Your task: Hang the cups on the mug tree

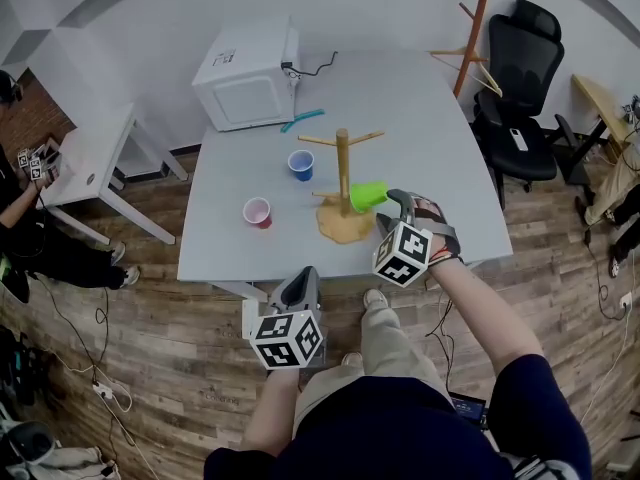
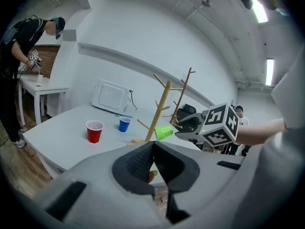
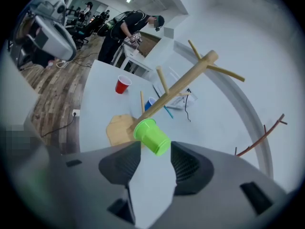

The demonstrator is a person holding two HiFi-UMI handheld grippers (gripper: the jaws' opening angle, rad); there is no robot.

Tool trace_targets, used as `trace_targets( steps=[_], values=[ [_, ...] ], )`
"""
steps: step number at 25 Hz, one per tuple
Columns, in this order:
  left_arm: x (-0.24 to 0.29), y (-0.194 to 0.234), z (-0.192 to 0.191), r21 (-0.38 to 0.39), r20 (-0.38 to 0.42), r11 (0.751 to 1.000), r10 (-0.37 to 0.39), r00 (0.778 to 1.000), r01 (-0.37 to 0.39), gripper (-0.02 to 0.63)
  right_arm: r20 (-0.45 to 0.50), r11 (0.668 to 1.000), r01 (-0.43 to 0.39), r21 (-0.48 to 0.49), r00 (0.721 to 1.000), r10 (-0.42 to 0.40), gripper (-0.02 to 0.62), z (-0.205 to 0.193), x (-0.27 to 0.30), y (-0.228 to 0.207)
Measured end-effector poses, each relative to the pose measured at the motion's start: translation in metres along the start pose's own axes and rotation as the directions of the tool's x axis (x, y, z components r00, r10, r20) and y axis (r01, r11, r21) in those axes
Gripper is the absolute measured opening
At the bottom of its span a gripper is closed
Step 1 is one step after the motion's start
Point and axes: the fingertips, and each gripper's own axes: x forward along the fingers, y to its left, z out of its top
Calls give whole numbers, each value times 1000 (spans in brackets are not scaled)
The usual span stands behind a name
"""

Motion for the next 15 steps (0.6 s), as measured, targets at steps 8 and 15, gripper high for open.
trace_targets(
  steps=[8,15],
  values=[
    [-2,-8,-2,0,1,1000,-13,1000,13,18,88,976,2,216,996,-21,46,3,-32,8],
    [-4,-16,-5,1,-2,1000,-25,1000,25,18,168,904,-2,427,983,-77,38,4,-64,12]
  ],
)
